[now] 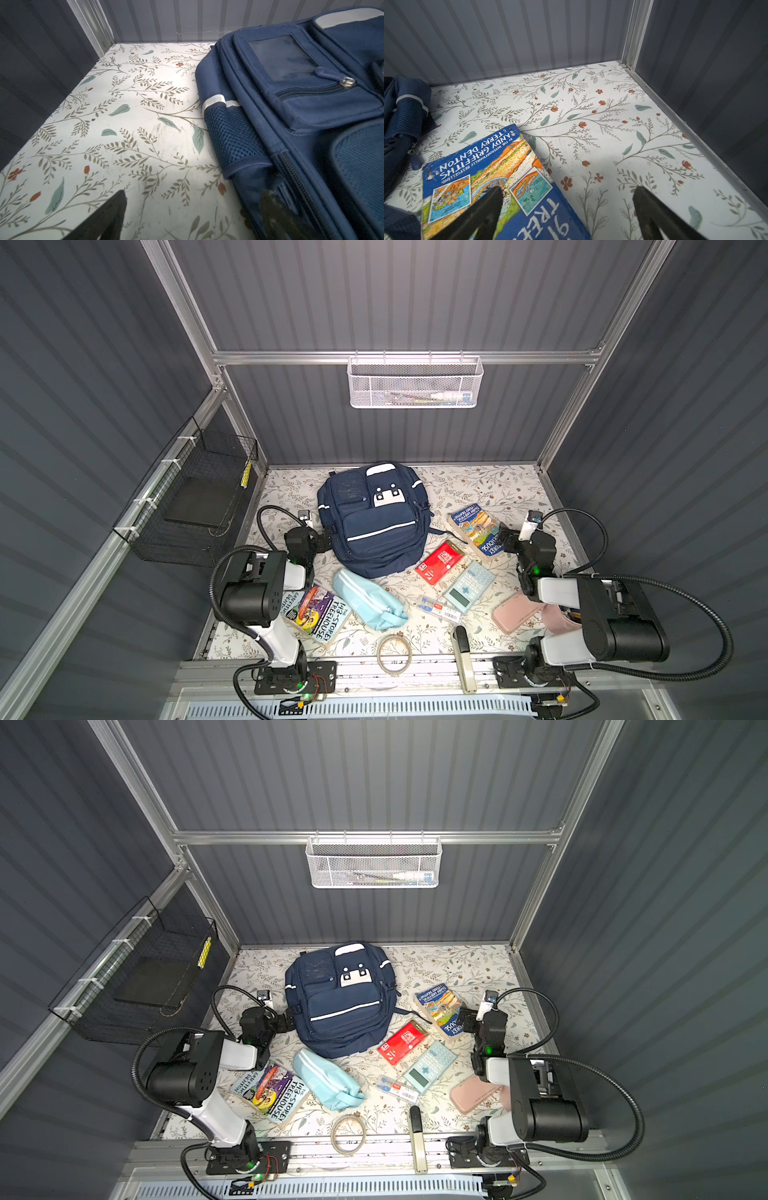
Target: Pack the student bag
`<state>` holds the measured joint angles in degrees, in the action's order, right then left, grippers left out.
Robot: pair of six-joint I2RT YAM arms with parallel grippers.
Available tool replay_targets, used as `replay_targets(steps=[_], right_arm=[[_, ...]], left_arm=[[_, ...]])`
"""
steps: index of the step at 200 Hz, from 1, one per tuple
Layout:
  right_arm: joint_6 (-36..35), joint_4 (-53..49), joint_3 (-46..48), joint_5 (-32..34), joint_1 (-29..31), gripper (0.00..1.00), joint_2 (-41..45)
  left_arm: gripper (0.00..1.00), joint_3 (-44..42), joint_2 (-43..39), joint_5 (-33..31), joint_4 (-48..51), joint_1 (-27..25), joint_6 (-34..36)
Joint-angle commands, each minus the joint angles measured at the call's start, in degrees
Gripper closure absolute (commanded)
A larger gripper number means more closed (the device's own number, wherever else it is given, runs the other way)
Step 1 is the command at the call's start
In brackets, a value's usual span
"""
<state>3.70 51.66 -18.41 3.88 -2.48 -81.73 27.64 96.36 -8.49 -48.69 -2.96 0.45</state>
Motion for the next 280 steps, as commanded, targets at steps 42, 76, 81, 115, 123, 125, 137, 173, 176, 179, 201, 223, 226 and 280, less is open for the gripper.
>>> replay_targets(steps=[42, 76, 81, 115, 123, 125, 137, 173, 176, 179, 201, 223, 226, 280], right_arm=[[11.8, -35.6, -13.3, -8.5, 0.3, 0.01, 19.1], [23.3, -45.6, -27.1, -19.8, 4.8, 0.01, 7.2], [22.9, -46.7, -29.3, -19.1, 6.8, 0.01, 5.1], [21.9, -52.2, -45.4, -18.1, 17.1, 0.01, -11.3], [21.5, -54.1, -49.7, -17.3, 18.6, 0.01, -15.0], [21.3, -54.6, -50.9, -17.0, 18.9, 0.01, -15.8], [20.0, -57.1, -57.2, -15.9, 20.7, 0.01, -21.2], [19.4, -63.9, -74.9, -17.6, 21.9, 0.06, -37.1], [19.4, -64.5, -76.2, -17.8, 21.8, 0.06, -38.3], [19.3, -64.8, -77.5, -18.0, 22.0, 0.06, -39.3], [18.8, -69.0, -86.7, -18.9, 22.1, 0.1, -47.5], [18.2, -73.3, -94.1, -21.8, 22.5, 0.17, -53.9], [18.1, -73.6, -94.5, -21.8, 22.6, 0.17, -54.3], [19.0, -70.6, -93.5, -27.4, 23.0, 0.78, -55.9]], left_arm=[[0.0, 14.2, -17.4, 4.0, 34.4, -2.3, -15.2], [0.0, 17.4, -15.2, 5.5, 43.3, -9.7, -26.0], [0.01, 18.0, -14.3, 5.1, 44.7, -10.4, -26.9], [0.13, 21.5, -4.9, 3.8, 46.8, -10.8, -29.7], [0.14, 22.1, -3.2, 3.8, 46.2, -10.8, -29.6], [0.14, 22.1, -2.8, 3.9, 45.8, -10.8, -29.6], [0.17, 22.6, -1.0, 4.4, 44.7, -10.8, -30.2], [0.21, 24.4, 2.2, 4.2, 45.2, -10.8, -30.3], [0.21, 24.5, 2.4, 4.0, 45.3, -10.8, -30.2], [0.22, 24.5, 2.6, 3.8, 45.3, -10.8, -30.1], [0.25, 24.4, 3.3, 3.2, 44.9, -10.7, -30.2], [0.26, 24.6, 3.9, 3.3, 44.9, -10.7, -30.4], [0.26, 24.5, 3.9, 3.3, 44.9, -10.7, -30.4], [0.31, 24.1, 5.0, 4.3, 42.7, -10.8, -30.6]])
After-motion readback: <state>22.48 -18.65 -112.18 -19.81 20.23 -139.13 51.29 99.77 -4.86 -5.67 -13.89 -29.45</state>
